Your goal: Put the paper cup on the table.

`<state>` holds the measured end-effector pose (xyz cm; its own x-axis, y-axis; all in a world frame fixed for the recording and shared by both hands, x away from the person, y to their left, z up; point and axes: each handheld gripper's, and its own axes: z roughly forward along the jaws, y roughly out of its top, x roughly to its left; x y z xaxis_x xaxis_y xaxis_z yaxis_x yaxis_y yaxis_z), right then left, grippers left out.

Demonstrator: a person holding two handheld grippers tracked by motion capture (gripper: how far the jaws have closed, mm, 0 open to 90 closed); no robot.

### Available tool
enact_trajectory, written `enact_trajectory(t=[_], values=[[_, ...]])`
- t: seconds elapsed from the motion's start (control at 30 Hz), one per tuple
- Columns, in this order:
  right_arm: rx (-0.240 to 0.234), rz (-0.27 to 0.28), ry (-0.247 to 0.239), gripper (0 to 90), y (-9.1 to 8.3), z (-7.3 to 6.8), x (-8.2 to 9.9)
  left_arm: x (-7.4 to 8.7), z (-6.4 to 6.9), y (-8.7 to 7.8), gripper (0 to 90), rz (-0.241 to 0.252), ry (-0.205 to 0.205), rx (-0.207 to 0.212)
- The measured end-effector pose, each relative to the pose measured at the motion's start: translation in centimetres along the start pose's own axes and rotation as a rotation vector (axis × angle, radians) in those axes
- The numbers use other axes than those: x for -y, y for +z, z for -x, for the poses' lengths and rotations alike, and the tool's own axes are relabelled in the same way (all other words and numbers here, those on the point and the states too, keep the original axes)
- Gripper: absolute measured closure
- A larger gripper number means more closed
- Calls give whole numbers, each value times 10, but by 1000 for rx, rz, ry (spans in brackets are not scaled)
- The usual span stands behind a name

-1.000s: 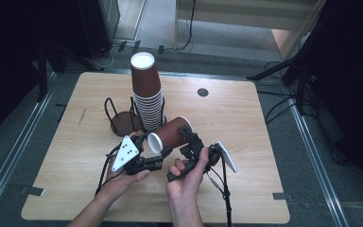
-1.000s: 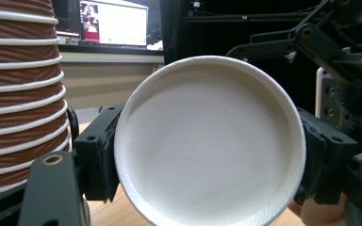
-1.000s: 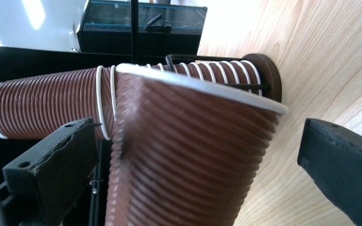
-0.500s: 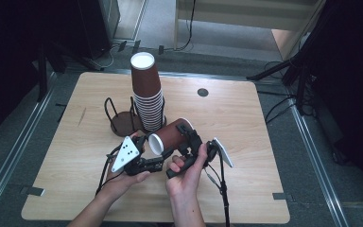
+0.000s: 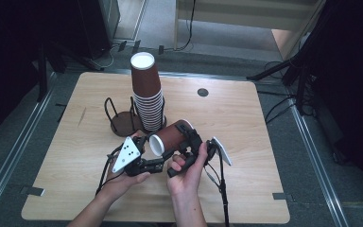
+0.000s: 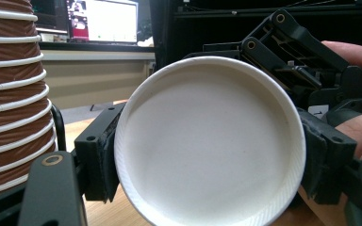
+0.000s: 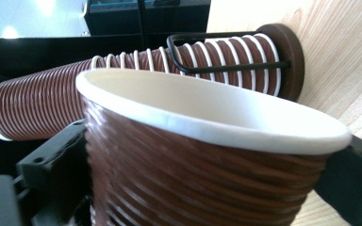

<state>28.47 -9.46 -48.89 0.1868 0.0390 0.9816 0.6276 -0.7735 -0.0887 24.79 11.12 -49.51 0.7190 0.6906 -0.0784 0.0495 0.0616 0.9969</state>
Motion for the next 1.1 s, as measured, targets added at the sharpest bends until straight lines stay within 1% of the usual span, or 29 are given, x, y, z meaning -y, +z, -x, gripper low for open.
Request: enact_trajectory(t=[0.07,0.17,0.23,0.27,0.3,0.33,0.37,0.4,0.43,0.47,0.5,0.53,0.57,0.63,0.67,0.7,0.73,0.77,0.8,0.83,0.87,0.93,0.97,1.0,1.07,1.1], values=[[-2,3,-4,57,0,0,0,-1,0,0,230,2,-3,-2],[-10,-3,-13,66,-1,0,1,-2,1,-2,227,-12,3,-7],[-13,-9,-8,74,-1,0,2,-3,1,-3,224,-20,-4,-7],[-15,-5,-8,78,-1,1,3,-4,1,-4,221,-34,-9,-7],[-9,-11,-6,80,-1,0,3,-4,1,-4,221,-34,-9,-7],[-4,-13,-9,82,-1,1,4,-5,-1,-6,219,-39,-26,-1],[-5,-10,-9,85,-1,0,4,-5,-1,-6,217,-39,-26,-1],[-11,-9,-15,89,-1,1,5,-6,-2,-7,215,-41,-45,6],[-11,-9,-15,89,-1,1,5,-6,-2,-7,213,-41,-45,6],[-22,-6,-14,92,0,0,5,-7,-4,-8,213,-41,-60,15],[-45,4,-29,95,-2,-1,5,-8,-5,-10,211,-49,-57,17],[-45,4,-29,95,-2,-1,5,-8,-5,-10,205,-49,-57,17],[-57,22,-37,96,-3,-2,5,-8,-6,-11,205,-69,-61,21],[-73,25,-54,96,-5,-3,5,-8,-7,-12,154,-89,-73,48],[-74,30,-57,96,-6,-4,4,-7,-7,-12,123,-98,-71,55],[-76,37,-77,97,-8,-5,2,-7,-7,-13,97,-107,-63,56],[-76,37,-77,97,-8,-5,2,-7,-6,-13,97,-115,-62,57],[-70,56,-95,97,-9,-5,0,-7,-6,-13,64,-126,-55,57],[-70,56,-95,97,-9,-5,0,-7,-5,-13,64,-135,-57,68],[-75,61,-92,97,-9,-6,-1,-6,-5,-14,34,-143,-59,84],[-74,71,-105,97,-10,-6,-2,-6,-5,-14,3,-156,-58,96],[-76,86,-126,97,-11,-7,-5,-6,-4,-15,0,-194,-52,72],[-75,91,-141,97,-11,-7,-6,-6,-4,-16,0,-224,-52,58],[-80,95,-157,97,-12,-7,-6,-6,-4,-17,0,-260,-40,37],[-82,104,-206,97,-13,-8,-7,-5,-6,-19,0,-298,-13,10],[-80,110,-233,97,-14,-8,-7,-4,-7,-20,0,-305,-12,-1]])
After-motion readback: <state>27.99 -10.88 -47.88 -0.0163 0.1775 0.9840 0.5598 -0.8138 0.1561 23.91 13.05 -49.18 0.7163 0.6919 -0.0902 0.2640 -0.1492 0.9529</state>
